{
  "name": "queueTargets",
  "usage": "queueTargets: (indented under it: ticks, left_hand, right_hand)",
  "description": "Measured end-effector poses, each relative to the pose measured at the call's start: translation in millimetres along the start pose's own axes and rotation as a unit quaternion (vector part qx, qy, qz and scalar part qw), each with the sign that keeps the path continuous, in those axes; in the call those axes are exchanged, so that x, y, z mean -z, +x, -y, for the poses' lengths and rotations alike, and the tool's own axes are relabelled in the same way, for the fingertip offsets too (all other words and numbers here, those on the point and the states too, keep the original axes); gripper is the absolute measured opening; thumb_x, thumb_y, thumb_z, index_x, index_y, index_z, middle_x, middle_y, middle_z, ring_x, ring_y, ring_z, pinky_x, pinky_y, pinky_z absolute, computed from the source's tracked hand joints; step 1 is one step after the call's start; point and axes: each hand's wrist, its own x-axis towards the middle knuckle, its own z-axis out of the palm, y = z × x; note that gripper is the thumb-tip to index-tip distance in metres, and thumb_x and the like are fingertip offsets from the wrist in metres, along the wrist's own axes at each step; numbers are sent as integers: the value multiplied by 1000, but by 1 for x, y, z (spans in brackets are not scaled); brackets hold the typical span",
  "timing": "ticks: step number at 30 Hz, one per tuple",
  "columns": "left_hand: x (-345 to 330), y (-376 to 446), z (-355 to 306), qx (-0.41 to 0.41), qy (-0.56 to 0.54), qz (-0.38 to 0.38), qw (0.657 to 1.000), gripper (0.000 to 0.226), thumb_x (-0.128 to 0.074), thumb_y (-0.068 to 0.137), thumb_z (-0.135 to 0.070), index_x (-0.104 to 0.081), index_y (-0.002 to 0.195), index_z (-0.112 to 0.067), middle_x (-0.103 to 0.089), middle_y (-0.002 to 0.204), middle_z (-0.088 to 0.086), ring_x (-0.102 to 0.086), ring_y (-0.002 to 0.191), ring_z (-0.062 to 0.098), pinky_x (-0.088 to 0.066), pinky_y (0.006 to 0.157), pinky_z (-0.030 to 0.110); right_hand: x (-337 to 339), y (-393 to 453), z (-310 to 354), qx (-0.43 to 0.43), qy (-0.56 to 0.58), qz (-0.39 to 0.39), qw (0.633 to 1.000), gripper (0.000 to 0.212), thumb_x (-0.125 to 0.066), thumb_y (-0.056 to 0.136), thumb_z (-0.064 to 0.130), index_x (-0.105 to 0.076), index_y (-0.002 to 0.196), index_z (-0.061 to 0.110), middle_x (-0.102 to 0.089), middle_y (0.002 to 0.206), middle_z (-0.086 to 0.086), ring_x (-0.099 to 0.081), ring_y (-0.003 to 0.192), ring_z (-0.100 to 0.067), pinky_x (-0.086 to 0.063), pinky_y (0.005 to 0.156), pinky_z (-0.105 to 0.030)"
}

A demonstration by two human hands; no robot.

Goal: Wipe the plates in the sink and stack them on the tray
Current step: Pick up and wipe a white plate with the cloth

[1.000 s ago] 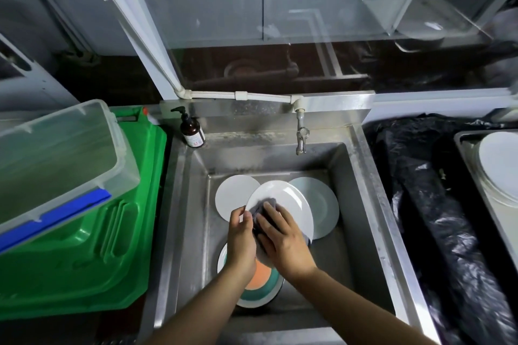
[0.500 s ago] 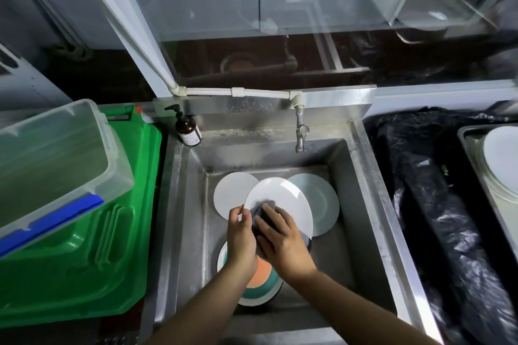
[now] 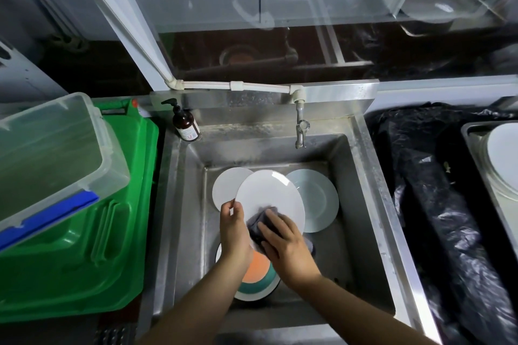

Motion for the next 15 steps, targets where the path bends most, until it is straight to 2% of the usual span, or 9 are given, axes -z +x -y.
queueTargets:
  ticks: [2,4,8,10,15]
  left_hand:
    - [3,3,0,-6,0,0,1000,14,-46,106,-34,-59,111,-30,-65,122,4,-62,110,25,-52,98,45]
    - [9,7,0,4,-4,2,1000,13,-48,106,-38,-59,108,-34,-66,121,5,-63,110,28,-54,98,51]
    - [14,7,-3,20,-12,5,1000,14,-47,107,-38,-59,99,-38,-66,117,4,-66,106,32,-56,93,57]
    - [14,5,-3,19,-13,-2,1000,16,-48,107,-38,-59,95,-41,-66,117,4,-66,107,33,-55,95,58]
    - [3,7,-10,24,-7,-20,999,10,-52,93,-53,-59,88,-48,-64,122,4,-61,116,33,-49,103,59]
  right_hand:
    - [6,0,-2,62,-13,5,998,31,-55,100,28,-67,125,14,-51,145,-9,-51,126,-29,-44,107,-36]
    - [13,7,-19,69,-42,2,997,30,-56,100,27,-68,125,16,-51,146,-8,-51,126,-29,-46,105,-37]
    - [21,18,-51,-82,-78,-14,993,32,-71,91,20,-71,123,18,-53,144,-7,-51,125,-33,-53,93,-51]
    - [21,18,-48,-101,-82,-12,991,32,-71,90,18,-71,122,16,-54,143,-9,-51,124,-35,-52,93,-52]
    - [6,-10,0,-13,-14,-2,1000,31,-55,95,25,-70,120,16,-57,139,-9,-56,118,-31,-51,99,-40]
